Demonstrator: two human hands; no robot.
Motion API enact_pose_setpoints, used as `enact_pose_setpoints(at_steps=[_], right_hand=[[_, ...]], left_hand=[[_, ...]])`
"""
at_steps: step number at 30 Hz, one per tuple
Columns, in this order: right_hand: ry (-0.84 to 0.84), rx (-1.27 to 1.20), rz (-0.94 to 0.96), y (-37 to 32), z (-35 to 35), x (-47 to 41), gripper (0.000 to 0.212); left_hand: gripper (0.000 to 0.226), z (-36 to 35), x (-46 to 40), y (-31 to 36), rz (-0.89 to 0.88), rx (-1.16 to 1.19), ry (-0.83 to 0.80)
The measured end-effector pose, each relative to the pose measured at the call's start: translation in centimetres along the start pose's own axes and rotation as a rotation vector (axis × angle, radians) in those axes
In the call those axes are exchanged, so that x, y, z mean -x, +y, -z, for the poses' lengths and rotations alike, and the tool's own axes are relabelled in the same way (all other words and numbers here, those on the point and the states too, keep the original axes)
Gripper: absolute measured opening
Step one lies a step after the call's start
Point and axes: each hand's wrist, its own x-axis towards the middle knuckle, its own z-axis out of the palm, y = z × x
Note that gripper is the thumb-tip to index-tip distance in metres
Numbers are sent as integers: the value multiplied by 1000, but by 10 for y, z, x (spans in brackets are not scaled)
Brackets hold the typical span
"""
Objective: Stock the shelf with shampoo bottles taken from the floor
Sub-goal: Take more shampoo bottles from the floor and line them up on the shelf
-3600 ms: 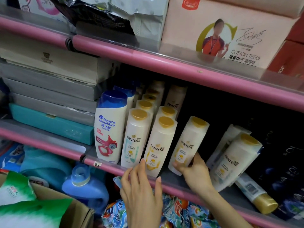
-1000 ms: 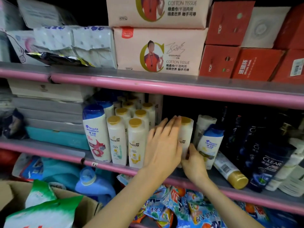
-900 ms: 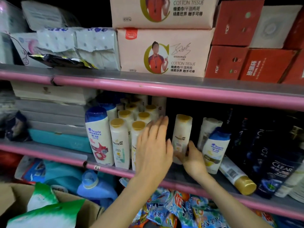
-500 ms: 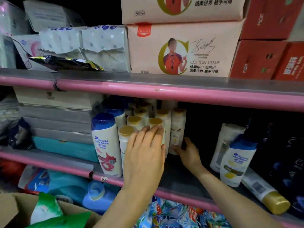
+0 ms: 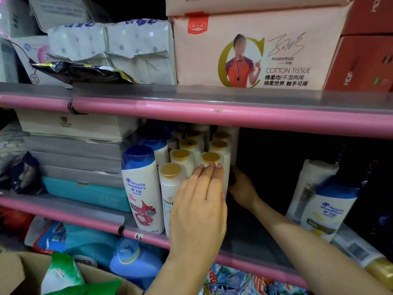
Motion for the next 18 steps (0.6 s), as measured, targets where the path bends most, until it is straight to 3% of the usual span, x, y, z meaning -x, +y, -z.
enact_pose_setpoints(at_steps=[18], right_hand=[[3,173,-37,0,2,-3,31]], left_hand=[[49,-2,2,0,-5,-20,17]])
